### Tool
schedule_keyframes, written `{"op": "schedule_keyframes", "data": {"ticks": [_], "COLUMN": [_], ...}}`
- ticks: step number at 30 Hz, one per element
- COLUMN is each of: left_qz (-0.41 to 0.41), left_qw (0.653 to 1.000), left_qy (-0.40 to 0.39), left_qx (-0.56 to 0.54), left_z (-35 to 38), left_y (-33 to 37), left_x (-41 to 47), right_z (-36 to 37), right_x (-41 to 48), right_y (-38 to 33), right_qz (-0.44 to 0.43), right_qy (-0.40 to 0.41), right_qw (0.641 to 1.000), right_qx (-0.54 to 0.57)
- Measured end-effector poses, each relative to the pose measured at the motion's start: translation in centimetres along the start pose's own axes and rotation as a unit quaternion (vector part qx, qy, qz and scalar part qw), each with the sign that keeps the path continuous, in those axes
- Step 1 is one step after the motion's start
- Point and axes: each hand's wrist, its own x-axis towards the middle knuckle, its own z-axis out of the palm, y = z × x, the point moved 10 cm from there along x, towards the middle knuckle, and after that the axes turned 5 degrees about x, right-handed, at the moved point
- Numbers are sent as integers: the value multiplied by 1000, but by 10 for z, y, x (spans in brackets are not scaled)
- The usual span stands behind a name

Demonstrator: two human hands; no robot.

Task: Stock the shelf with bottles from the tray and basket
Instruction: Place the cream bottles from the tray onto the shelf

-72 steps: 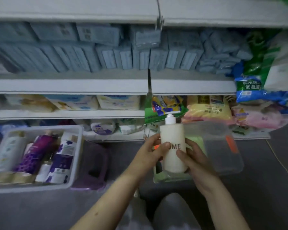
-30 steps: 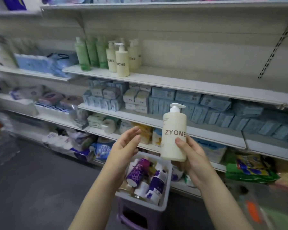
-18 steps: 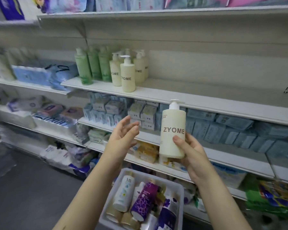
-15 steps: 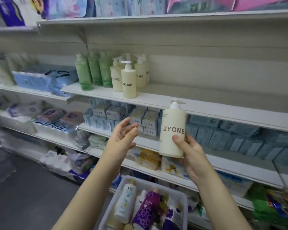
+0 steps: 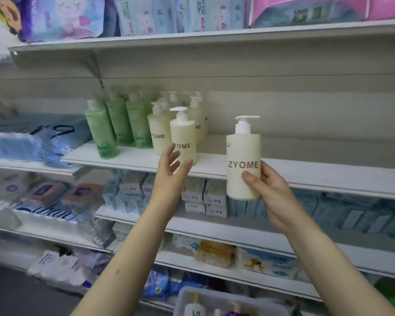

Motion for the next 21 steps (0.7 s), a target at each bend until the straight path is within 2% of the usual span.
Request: {"op": "schedule_keyframes", "data": {"ticks": [4, 9, 16, 21], "left_qz": [-1, 3, 47, 73], "left_qw": [999, 992, 973, 956], "left_qy": [-32, -111, -185, -217], "left_qx": [9, 65, 133, 185], "left_z": [-15, -13, -7, -9], "left_y": [-17, -39, -46, -46], "left_x": [45, 94, 129, 146], "right_z": [20, 40, 49, 44], "right_x": [34, 75, 101, 109], "right_y": [7, 24, 37, 41], "right_qz": [-14, -14, -1, 55], "right_qy": [29, 52, 57, 61], "right_qw": [998, 990, 987, 974], "right_qx": [-49, -133, -153, -212]}}
